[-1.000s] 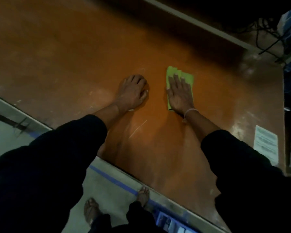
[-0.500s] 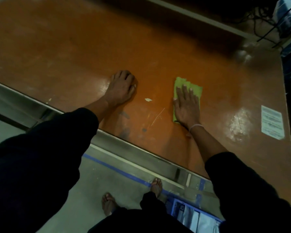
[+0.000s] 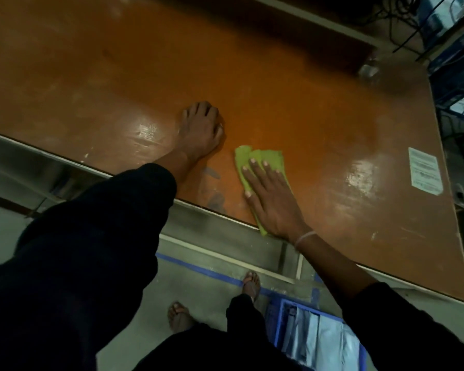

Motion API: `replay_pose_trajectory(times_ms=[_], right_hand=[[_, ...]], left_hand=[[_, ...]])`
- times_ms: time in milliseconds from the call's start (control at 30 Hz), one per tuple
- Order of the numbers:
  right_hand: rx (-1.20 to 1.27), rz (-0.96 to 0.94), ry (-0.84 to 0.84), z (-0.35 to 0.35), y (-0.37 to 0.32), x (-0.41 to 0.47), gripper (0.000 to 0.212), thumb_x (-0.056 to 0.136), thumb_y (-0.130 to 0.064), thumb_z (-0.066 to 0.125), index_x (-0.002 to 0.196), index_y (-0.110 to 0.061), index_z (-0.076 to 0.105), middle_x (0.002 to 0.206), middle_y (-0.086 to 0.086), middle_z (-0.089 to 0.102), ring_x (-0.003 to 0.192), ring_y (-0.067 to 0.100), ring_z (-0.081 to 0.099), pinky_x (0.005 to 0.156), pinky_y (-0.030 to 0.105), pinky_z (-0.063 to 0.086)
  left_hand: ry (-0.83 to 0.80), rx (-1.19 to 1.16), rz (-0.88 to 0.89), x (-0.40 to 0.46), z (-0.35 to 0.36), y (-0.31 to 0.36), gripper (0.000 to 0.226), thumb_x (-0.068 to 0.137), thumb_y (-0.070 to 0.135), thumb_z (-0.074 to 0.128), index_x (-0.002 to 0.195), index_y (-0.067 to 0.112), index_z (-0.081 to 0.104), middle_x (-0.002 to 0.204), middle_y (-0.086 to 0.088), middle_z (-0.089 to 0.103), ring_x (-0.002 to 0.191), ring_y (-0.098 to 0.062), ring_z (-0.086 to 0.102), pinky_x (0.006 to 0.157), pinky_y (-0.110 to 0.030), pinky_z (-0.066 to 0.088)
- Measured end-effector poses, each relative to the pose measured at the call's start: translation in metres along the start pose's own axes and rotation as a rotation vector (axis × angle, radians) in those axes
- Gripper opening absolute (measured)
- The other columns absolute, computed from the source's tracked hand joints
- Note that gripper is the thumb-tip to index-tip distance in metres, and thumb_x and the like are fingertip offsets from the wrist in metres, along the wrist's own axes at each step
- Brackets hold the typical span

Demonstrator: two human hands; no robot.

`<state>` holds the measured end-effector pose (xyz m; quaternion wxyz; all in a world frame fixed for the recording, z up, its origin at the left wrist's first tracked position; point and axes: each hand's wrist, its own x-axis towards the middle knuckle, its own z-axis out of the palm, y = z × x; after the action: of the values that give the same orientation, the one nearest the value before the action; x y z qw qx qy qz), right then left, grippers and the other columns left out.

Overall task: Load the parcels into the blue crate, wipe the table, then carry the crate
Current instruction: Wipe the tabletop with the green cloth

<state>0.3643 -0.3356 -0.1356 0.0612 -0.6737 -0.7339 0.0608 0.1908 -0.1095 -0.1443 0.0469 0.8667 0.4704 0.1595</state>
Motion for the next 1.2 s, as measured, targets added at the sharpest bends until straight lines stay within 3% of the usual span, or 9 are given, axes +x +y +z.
replay_pose_trajectory(times_ms=[67,200,367,533,667,833,1000,1133,1200], right_hand=[[-0.001,-0.04,-0.008,-0.001,0.004,-0.006,0.055,0.107,-0.047,0.021,0.158,-0.035,0.006,0.167,-0.009,-0.003,0.154,0.018,-0.006,0.125,0.044,0.007],[0.01,0.377,0.095,0.004,-0.002,0.002,0.057,0.106,-0.048,0.018,0.159,-0.028,0.011,0.167,-0.002,0.001,0.154,0.024,-0.001,0.123,0.05,0.011],[-0.008,0.004,-0.006,0.005,-0.014,0.001,0.055,0.107,-0.046,0.02,0.159,-0.034,0.003,0.167,-0.008,-0.006,0.154,0.019,-0.008,0.125,0.044,0.005],[-0.003,0.481,0.066,0.003,0.025,0.048,0.061,0.103,-0.052,0.01,0.159,-0.026,0.009,0.167,0.001,0.0,0.154,0.028,-0.001,0.123,0.052,0.01],[0.0,-0.007,-0.016,-0.002,0.023,0.061,0.054,0.107,-0.049,0.018,0.158,-0.035,0.007,0.167,-0.01,-0.001,0.154,0.019,-0.003,0.124,0.043,0.004],[-0.035,0.428,0.024,-0.002,0.062,0.123,0.059,0.104,-0.051,0.014,0.159,-0.029,0.007,0.167,-0.002,-0.001,0.154,0.026,-0.002,0.123,0.05,0.007],[-0.019,0.077,-0.032,-0.004,0.061,0.157,0.056,0.106,-0.052,0.013,0.158,-0.035,0.007,0.167,-0.008,-0.001,0.154,0.019,-0.004,0.124,0.043,0.001],[-0.02,0.405,0.024,-0.007,0.075,0.198,0.06,0.103,-0.05,0.011,0.159,-0.028,0.009,0.167,-0.001,0.0,0.154,0.026,-0.001,0.124,0.048,0.005],[-0.022,0.257,0.008,-0.005,0.067,0.212,0.058,0.104,-0.049,0.012,0.159,-0.029,0.009,0.167,-0.002,0.0,0.154,0.025,-0.001,0.124,0.046,0.004]], left_hand=[[-0.008,0.002,0.0,-0.001,-0.001,-0.001,0.045,0.096,0.041,0.041,0.126,0.01,0.054,0.135,-0.017,0.05,0.122,-0.037,0.045,0.099,-0.05,0.037],[-0.011,0.009,0.002,0.0,-0.002,-0.002,0.044,0.097,0.04,0.041,0.126,0.01,0.054,0.137,-0.016,0.05,0.123,-0.037,0.045,0.099,-0.05,0.037],[-0.008,0.018,-0.01,0.002,0.0,-0.002,0.043,0.095,0.041,0.042,0.125,0.012,0.054,0.134,-0.016,0.051,0.12,-0.036,0.046,0.097,-0.05,0.039],[0.01,0.017,-0.014,0.002,0.001,-0.003,0.043,0.094,0.042,0.041,0.124,0.013,0.055,0.131,-0.015,0.053,0.118,-0.034,0.047,0.096,-0.049,0.04],[0.018,-0.01,-0.025,0.002,0.003,-0.003,0.04,0.095,0.04,0.044,0.122,0.013,0.056,0.131,-0.013,0.052,0.118,-0.034,0.046,0.096,-0.049,0.038],[0.013,-0.008,-0.029,0.003,0.004,-0.002,0.038,0.096,0.04,0.044,0.123,0.015,0.057,0.131,-0.011,0.052,0.12,-0.032,0.045,0.095,-0.048,0.038],[0.011,-0.022,-0.02,0.005,0.005,-0.006,0.039,0.097,0.041,0.045,0.124,0.015,0.057,0.131,-0.011,0.052,0.119,-0.033,0.046,0.093,-0.047,0.038],[-0.046,-0.033,0.07,0.017,0.004,-0.021,0.045,0.096,0.044,0.043,0.127,0.014,0.056,0.132,-0.012,0.051,0.121,-0.035,0.044,0.095,-0.048,0.036],[-0.051,0.0,0.127,0.027,0.001,-0.033,0.047,0.096,0.046,0.042,0.127,0.014,0.056,0.132,-0.011,0.051,0.121,-0.036,0.045,0.095,-0.048,0.036]])
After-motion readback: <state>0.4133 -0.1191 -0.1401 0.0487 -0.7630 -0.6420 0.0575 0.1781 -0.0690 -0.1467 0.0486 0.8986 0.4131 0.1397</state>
